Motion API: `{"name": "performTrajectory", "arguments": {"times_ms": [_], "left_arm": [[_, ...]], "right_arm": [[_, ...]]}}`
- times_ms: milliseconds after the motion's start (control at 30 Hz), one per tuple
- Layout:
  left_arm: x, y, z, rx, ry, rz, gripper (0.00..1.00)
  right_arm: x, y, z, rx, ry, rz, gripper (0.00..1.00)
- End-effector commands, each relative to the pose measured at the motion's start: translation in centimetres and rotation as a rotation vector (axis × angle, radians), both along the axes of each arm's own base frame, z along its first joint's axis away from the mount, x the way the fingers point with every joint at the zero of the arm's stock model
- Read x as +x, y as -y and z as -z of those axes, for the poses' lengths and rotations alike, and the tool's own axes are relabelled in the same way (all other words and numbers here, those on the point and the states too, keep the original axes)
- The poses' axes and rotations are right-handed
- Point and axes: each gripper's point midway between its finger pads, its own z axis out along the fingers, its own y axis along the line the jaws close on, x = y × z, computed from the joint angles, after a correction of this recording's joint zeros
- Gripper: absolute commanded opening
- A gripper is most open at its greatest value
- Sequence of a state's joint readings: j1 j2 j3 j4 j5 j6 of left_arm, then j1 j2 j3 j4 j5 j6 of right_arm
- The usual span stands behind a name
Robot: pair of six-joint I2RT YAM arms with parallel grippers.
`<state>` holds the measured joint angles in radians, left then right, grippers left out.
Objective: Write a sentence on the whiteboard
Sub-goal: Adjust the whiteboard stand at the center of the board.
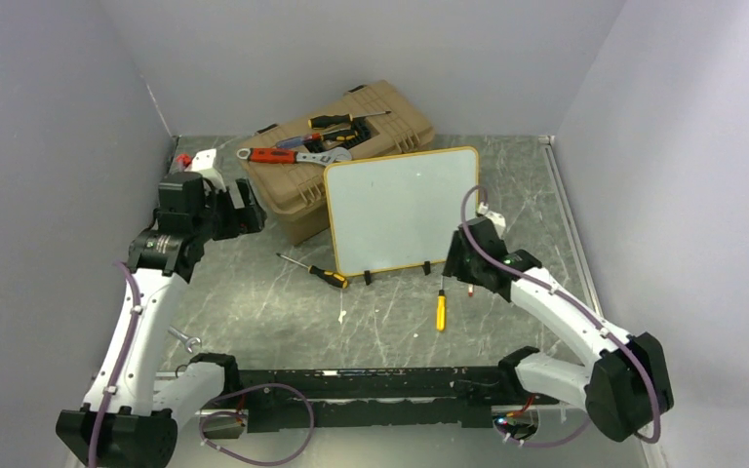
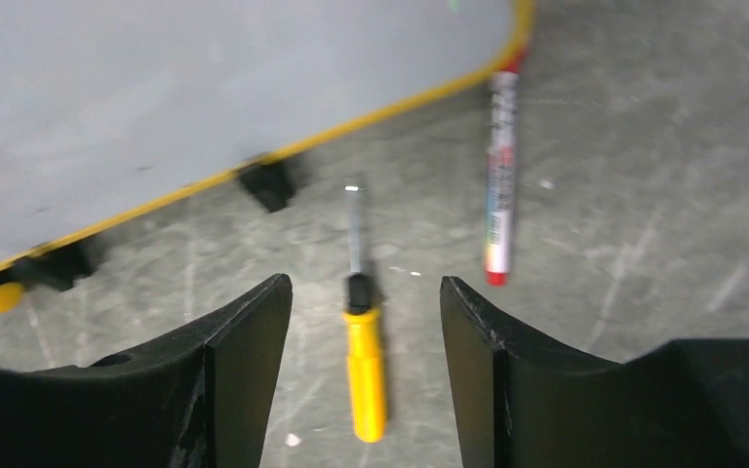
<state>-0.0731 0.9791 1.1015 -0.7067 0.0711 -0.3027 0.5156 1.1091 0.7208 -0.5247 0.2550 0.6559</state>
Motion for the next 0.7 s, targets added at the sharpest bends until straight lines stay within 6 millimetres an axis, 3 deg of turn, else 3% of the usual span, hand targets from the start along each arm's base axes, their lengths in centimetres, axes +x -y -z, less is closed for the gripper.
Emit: {"name": "performTrajectory", "arguments": {"times_ms": [0,167,467,667], "left_arm": [[0.2,2.3,-1.0,-0.080,0.051,0.065,0.95],[-0.3,2.5,-1.2,-0.101,0.053,0.061,0.95],[-0.3,2.8,-1.3,-0.118,0.038,0.068,0.95],[-0.1,3.0,-1.5,-0.122,0.037,0.076,0.95]], "right_arm": [[-1.2,2.8,2.2,0.033,-0.092,0.055,0.60],[-0.8,4.4,4.3,0.055,-0.120,0.098,0.58],[2.1,6.0,6.4,0.010,-0.149,0.138,0.50],[2.7,7.7,7.3,-0.072,-0.183,0.197,0.35]]}}
